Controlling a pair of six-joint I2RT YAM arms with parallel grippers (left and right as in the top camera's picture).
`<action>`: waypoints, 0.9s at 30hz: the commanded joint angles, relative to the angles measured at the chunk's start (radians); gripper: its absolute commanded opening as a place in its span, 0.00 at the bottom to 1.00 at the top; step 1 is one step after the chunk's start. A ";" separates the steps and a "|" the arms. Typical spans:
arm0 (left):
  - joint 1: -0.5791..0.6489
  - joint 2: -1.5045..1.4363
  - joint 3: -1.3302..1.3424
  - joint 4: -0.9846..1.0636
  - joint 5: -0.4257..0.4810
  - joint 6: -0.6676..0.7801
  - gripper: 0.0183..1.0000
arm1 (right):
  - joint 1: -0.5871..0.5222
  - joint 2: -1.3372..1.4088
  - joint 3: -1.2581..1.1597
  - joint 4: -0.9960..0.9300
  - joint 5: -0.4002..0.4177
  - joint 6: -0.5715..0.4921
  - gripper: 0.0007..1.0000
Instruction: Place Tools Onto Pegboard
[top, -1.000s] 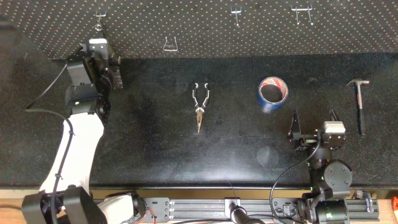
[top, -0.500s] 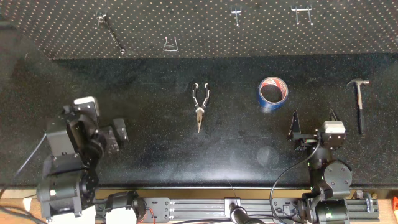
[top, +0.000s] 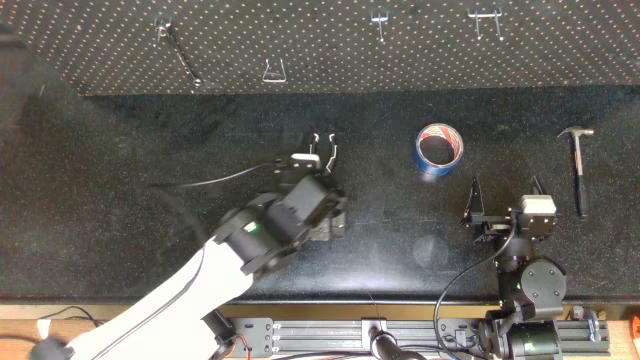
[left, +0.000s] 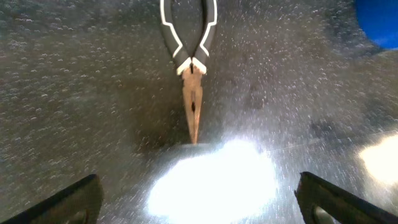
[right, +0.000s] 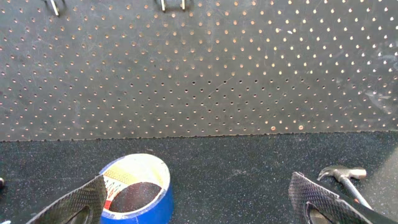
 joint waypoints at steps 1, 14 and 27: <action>0.042 0.217 0.178 -0.009 -0.004 -0.010 1.00 | -0.003 -0.006 -0.005 -0.003 0.009 0.008 0.96; 0.228 0.559 0.348 0.018 0.120 0.180 1.00 | -0.003 -0.006 -0.005 -0.003 0.009 0.008 0.96; 0.291 0.637 0.351 0.094 0.158 0.229 1.00 | -0.003 -0.006 -0.005 -0.003 0.009 0.008 0.96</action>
